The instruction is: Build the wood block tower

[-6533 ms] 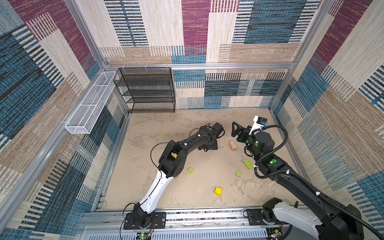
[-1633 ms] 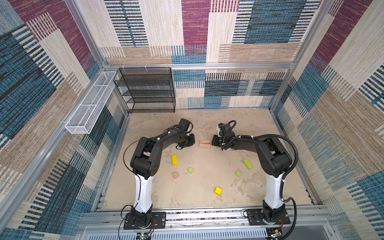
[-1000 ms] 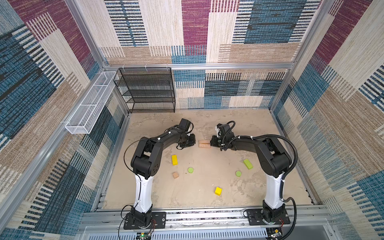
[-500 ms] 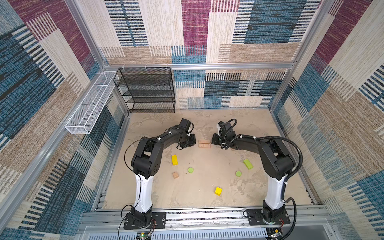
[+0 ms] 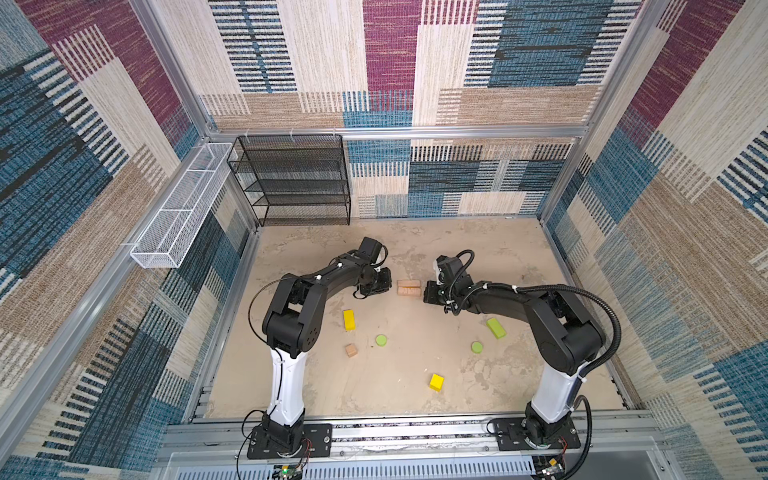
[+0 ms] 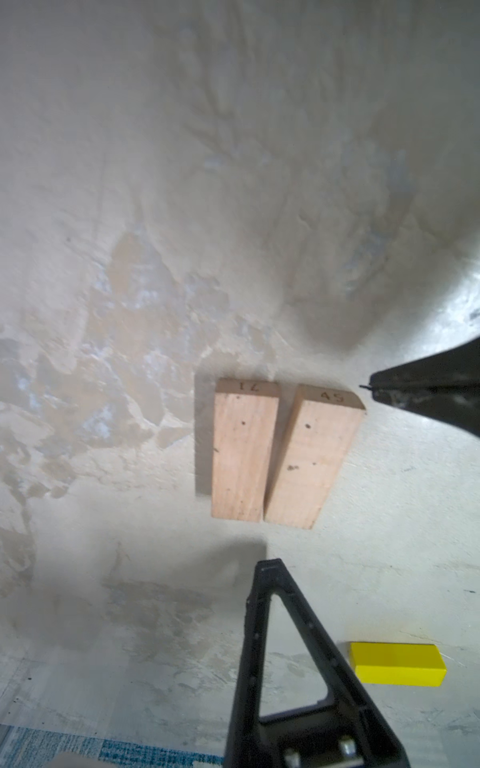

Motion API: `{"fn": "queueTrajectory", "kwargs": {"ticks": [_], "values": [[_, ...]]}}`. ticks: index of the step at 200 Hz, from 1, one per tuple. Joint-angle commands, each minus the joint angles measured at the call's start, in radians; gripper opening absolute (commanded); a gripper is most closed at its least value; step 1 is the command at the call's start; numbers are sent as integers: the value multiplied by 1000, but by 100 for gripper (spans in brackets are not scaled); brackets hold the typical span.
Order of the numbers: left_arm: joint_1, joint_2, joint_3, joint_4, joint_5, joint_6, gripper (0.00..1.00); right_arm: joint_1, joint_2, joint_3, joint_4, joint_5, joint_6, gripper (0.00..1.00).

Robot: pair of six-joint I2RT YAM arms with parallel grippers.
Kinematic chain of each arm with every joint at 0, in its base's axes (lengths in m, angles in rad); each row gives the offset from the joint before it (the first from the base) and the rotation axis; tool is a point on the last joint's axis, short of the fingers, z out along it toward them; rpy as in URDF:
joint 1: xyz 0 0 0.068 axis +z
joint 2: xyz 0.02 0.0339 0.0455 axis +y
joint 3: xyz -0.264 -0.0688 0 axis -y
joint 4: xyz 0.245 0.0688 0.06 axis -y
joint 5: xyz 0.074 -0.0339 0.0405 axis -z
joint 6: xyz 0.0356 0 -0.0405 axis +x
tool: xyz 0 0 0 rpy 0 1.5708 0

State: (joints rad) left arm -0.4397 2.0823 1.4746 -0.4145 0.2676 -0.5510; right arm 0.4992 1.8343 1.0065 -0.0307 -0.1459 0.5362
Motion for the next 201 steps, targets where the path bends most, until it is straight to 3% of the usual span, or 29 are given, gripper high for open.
{"fn": "queueTrajectory", "kwargs": {"ticks": [1, 115, 201], "values": [[0, -7, 2, -1, 2, -10, 0, 15, -5, -11, 29, 11, 24, 0], [-12, 23, 26, 0, 32, -23, 0, 33, 83, 6, 68, -24, 60, 0], [-31, 52, 46, 7, 56, -34, 0, 33, 71, -2, 54, 18, 65, 0]]}}
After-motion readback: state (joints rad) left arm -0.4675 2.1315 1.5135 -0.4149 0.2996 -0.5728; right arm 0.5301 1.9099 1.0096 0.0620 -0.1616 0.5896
